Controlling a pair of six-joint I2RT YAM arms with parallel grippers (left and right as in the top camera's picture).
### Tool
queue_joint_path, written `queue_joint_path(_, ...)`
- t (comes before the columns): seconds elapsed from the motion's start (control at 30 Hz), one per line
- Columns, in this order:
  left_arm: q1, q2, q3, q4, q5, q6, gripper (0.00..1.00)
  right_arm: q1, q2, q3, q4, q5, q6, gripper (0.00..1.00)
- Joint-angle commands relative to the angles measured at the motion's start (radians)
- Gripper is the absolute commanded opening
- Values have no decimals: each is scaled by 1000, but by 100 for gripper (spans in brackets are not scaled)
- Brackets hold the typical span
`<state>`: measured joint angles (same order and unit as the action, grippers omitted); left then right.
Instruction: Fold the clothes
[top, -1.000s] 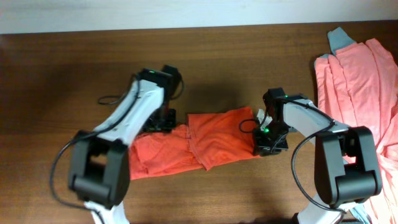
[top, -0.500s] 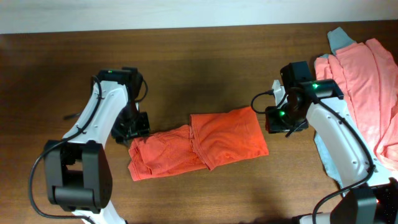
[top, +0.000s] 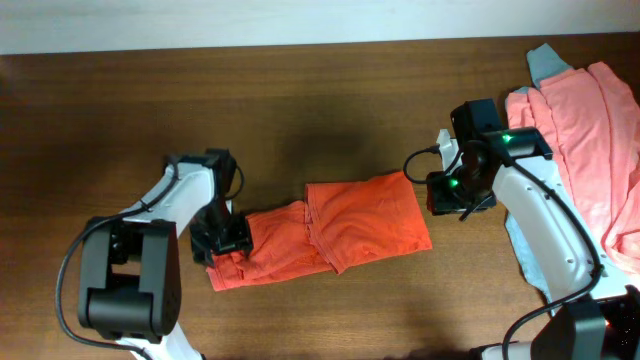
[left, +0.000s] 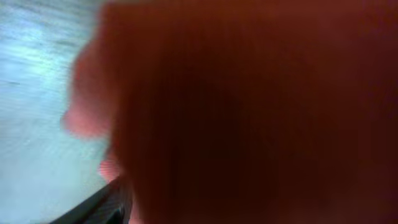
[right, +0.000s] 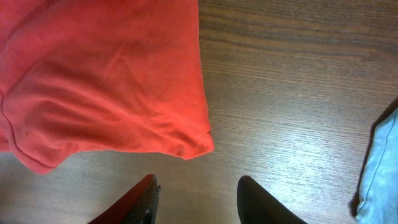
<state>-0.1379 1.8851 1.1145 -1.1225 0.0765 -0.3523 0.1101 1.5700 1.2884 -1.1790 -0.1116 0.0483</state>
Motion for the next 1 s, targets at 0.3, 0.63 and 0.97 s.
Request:
queue_joint_path(0.3,3,-4,-113,167,14,1,51,-6,-4,9,-12,19,-8,46)
queue_joint_path(0.63,28,-7,-101,193,-15,2,0,-6,-4,9,-26,19,-11,46)
queue_joint_path(0.97,391,-122,146,23,-91,109,1,-6,-4,9,-33,19,-11,46)
